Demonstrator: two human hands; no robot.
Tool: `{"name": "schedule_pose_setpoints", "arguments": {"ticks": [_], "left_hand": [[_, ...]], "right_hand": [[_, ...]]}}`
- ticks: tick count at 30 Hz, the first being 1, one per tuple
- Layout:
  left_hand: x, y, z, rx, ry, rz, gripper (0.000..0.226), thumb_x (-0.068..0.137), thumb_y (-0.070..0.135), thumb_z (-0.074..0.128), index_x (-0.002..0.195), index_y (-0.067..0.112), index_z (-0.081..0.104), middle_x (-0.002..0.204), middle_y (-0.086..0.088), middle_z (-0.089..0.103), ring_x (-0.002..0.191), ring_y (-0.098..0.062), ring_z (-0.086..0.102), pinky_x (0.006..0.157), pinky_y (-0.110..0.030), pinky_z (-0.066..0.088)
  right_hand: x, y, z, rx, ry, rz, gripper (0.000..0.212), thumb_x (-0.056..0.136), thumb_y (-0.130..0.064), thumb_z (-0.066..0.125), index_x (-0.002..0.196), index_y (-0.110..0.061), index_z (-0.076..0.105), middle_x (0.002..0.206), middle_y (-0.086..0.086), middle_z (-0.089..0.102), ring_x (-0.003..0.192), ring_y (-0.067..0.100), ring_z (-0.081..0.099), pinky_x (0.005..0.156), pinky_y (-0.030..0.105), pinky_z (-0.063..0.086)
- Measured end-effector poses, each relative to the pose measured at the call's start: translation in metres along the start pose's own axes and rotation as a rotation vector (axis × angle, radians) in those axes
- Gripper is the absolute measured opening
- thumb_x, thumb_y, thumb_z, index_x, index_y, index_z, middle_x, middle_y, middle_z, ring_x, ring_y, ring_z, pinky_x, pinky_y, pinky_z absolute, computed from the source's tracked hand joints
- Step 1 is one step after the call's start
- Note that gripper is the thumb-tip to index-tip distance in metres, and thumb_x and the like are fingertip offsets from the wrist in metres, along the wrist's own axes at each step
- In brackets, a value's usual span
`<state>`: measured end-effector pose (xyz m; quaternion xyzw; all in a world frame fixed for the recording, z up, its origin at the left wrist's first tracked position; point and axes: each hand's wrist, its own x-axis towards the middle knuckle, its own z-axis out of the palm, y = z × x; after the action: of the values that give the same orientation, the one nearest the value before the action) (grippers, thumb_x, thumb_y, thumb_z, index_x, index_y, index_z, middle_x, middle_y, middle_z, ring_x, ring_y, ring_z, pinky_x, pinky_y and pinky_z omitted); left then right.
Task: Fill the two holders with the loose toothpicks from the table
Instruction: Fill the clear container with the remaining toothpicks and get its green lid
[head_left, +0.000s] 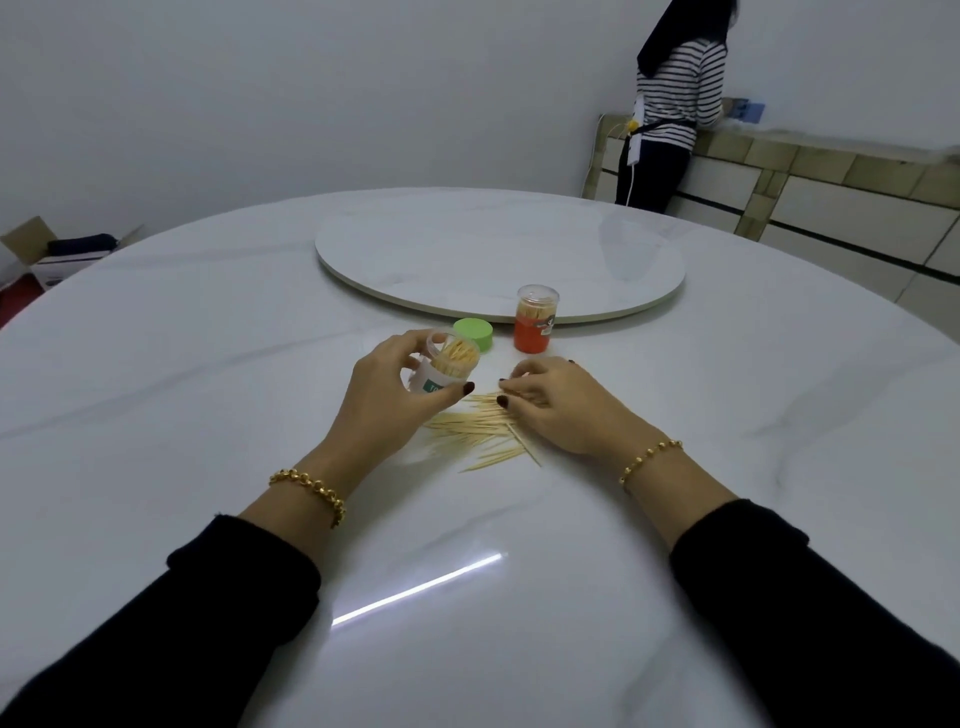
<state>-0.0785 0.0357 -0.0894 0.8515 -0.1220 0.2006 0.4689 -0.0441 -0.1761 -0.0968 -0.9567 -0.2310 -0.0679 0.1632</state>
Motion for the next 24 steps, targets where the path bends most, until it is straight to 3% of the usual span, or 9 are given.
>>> {"name": "schedule_pose_setpoints", "arguments": {"ticks": [2, 6, 12, 16, 21, 24], "left_hand": [[-0.002, 0.003, 0.003, -0.006, -0.016, 0.014, 0.047, 0.072, 0.03, 0.081, 0.113, 0.026, 0.06, 0.111, 0.007, 0.062, 0.092, 0.0, 0.054, 0.07, 0.001, 0.038], [-0.005, 0.008, 0.009, -0.004, -0.033, 0.027, 0.05, 0.072, 0.03, 0.081, 0.116, 0.022, 0.06, 0.111, 0.007, 0.061, 0.091, 0.001, 0.053, 0.07, 0.002, 0.036], [-0.008, 0.01, 0.016, -0.006, -0.046, 0.034, 0.051, 0.072, 0.03, 0.081, 0.118, 0.021, 0.06, 0.112, 0.006, 0.062, 0.094, -0.005, 0.054, 0.071, 0.001, 0.037], [-0.009, 0.012, 0.021, -0.018, -0.05, 0.034, 0.051, 0.072, 0.028, 0.081, 0.118, 0.02, 0.06, 0.112, 0.006, 0.061, 0.091, -0.003, 0.054, 0.07, 0.001, 0.037], [-0.01, 0.013, 0.028, -0.027, -0.04, 0.045, 0.049, 0.073, 0.029, 0.081, 0.117, 0.022, 0.06, 0.111, 0.006, 0.061, 0.093, -0.005, 0.054, 0.07, 0.001, 0.038], [-0.008, 0.013, 0.031, -0.031, -0.013, 0.049, 0.047, 0.074, 0.029, 0.08, 0.116, 0.023, 0.06, 0.111, 0.005, 0.061, 0.096, -0.008, 0.056, 0.07, 0.0, 0.038]], "right_hand": [[-0.007, 0.006, 0.001, 0.034, 0.031, -0.014, 0.037, 0.093, -0.041, 0.055, 0.121, -0.019, 0.066, 0.119, -0.001, 0.057, 0.111, 0.017, 0.05, 0.098, 0.032, 0.038], [-0.019, 0.01, 0.002, 0.034, 0.085, -0.011, 0.033, 0.09, -0.033, 0.062, 0.119, -0.017, 0.068, 0.114, 0.0, 0.058, 0.107, 0.016, 0.05, 0.087, 0.021, 0.036], [-0.03, 0.011, 0.002, -0.011, 0.229, -0.021, 0.02, 0.091, -0.022, 0.062, 0.105, -0.016, 0.074, 0.1, 0.003, 0.066, 0.094, 0.022, 0.055, 0.077, 0.027, 0.039], [-0.03, 0.014, 0.001, -0.029, 0.284, -0.001, 0.018, 0.091, -0.02, 0.061, 0.099, -0.014, 0.075, 0.096, 0.005, 0.069, 0.089, 0.025, 0.057, 0.076, 0.026, 0.036], [-0.028, 0.014, 0.001, -0.006, 0.332, 0.018, 0.015, 0.088, -0.014, 0.062, 0.094, -0.01, 0.076, 0.091, 0.007, 0.071, 0.085, 0.028, 0.061, 0.078, 0.035, 0.045], [-0.029, 0.016, -0.002, 0.021, 0.351, 0.05, 0.017, 0.089, -0.011, 0.059, 0.093, -0.011, 0.076, 0.089, 0.006, 0.071, 0.084, 0.026, 0.06, 0.075, 0.032, 0.042]]}}
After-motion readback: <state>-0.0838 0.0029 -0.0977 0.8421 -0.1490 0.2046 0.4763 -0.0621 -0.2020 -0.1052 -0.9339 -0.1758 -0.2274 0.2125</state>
